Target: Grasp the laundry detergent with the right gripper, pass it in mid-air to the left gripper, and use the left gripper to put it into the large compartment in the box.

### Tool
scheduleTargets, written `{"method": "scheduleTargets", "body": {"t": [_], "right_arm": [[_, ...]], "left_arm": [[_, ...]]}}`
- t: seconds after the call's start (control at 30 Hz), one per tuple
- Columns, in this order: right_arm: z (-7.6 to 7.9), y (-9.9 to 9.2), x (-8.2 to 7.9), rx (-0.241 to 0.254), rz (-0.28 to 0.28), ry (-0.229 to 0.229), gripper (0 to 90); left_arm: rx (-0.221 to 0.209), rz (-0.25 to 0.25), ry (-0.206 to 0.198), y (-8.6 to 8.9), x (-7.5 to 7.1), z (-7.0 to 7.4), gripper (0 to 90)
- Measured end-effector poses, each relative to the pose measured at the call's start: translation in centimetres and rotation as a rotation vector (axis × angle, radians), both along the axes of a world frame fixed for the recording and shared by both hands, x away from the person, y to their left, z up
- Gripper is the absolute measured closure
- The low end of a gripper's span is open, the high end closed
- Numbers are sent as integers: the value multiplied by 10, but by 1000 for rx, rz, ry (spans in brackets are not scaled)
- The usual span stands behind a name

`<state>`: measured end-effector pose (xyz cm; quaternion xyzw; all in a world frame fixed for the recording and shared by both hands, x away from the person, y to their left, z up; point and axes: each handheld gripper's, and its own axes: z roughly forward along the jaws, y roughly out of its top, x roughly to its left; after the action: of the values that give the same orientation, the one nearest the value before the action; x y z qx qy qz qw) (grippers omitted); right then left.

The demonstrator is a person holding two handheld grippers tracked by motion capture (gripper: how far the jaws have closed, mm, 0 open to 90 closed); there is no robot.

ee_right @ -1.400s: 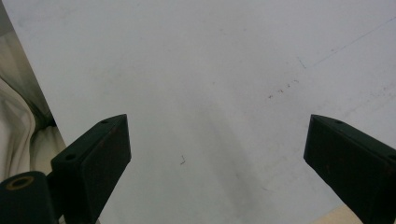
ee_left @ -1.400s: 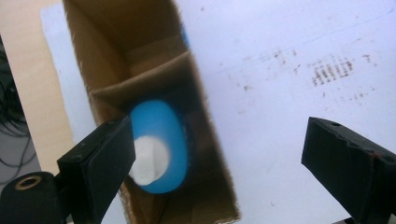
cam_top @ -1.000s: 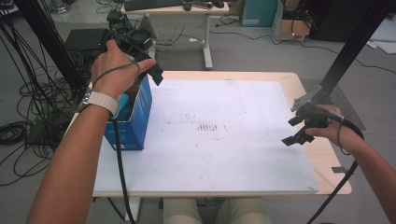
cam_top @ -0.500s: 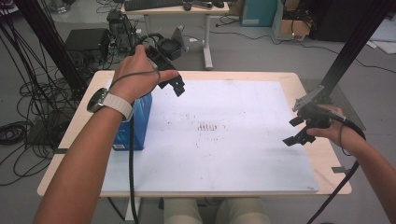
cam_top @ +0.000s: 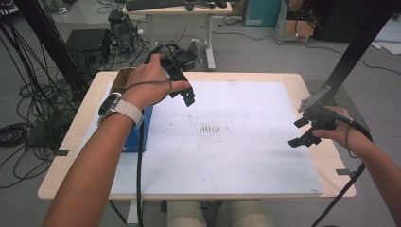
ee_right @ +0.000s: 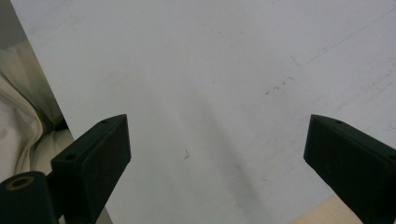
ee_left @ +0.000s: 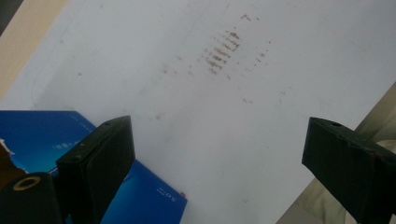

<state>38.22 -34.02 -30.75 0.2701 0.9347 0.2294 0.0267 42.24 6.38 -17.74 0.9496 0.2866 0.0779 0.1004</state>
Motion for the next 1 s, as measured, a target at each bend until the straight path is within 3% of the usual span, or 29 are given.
{"method": "scheduleTargets", "body": {"t": [0.17, 0.33, 1.0], "right_arm": [[-3, 1, -1, 24, -8, -3, 72], [0, -1, 0, 2, -1, 3, 72], [-6, 0, 1, 30, -5, 2, 72]], "left_arm": [[5, -23, 1, -6, -2, -5, 96], [11, -32, 4, -8, -1, -9, 97], [-3, -20, 11, -9, -1, -12, 98]]}}
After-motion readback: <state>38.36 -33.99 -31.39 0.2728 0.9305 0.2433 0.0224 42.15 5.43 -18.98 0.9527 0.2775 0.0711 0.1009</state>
